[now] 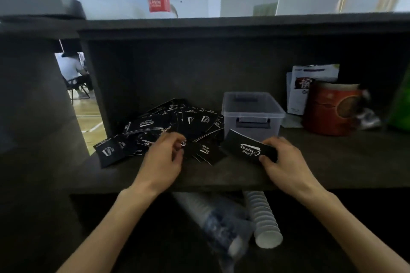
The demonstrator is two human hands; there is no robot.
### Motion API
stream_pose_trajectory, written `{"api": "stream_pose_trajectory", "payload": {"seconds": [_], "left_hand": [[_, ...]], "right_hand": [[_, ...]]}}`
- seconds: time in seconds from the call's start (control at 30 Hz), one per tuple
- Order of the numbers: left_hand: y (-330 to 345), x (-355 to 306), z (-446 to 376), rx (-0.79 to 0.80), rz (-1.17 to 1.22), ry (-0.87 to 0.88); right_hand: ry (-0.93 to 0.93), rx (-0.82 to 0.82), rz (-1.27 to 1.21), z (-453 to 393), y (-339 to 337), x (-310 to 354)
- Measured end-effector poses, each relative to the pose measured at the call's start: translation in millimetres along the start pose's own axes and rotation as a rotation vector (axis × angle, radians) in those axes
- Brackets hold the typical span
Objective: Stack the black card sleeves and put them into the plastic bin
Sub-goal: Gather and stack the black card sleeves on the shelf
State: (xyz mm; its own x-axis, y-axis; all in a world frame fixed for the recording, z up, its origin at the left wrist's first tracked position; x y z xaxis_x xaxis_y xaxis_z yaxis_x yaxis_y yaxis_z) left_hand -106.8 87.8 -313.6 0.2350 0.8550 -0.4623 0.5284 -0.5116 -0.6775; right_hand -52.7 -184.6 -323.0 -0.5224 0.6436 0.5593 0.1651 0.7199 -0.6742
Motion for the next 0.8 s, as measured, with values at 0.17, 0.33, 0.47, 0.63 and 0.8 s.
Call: {"api": "stream_pose_trajectory", "payload": {"seconds": [0.17,0.33,0.47,0.63,0.8], "left_hand": [[42,-12,-8,0.235,-0.246,0.171],[43,10,-24,0.155,-0.374,0.090],[41,14,-15,0.140,-0.290,-0.050],[21,-18,8,-0.022,-0.326,0.071],[-14,-49,49,-0.269,-0.177,0.200]], "right_hand": [[-0.018,0.001,0.052,-13,12,-5],[-0.072,0.047,0.046,-30,27,-5],[-0.089,0.079,0.012,-37,35,1],[-0.085,0.084,-0.010,-34,36,-1],[-0.039,0.080,-0.032,-31,29,4]]}}
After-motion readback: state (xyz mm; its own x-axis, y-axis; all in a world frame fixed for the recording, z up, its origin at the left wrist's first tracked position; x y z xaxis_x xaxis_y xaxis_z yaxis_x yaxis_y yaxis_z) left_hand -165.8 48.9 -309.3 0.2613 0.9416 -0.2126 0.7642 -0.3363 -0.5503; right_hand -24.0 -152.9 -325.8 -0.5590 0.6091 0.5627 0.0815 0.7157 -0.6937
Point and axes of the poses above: each hand's wrist, its own z-axis away from the middle knuckle, its own y-axis out of the palm, x = y × z, the point moved 9 cm from there along -z, towards the middle knuckle, and after that the axes turned 2 degrees about x, right-handed, at the moved point
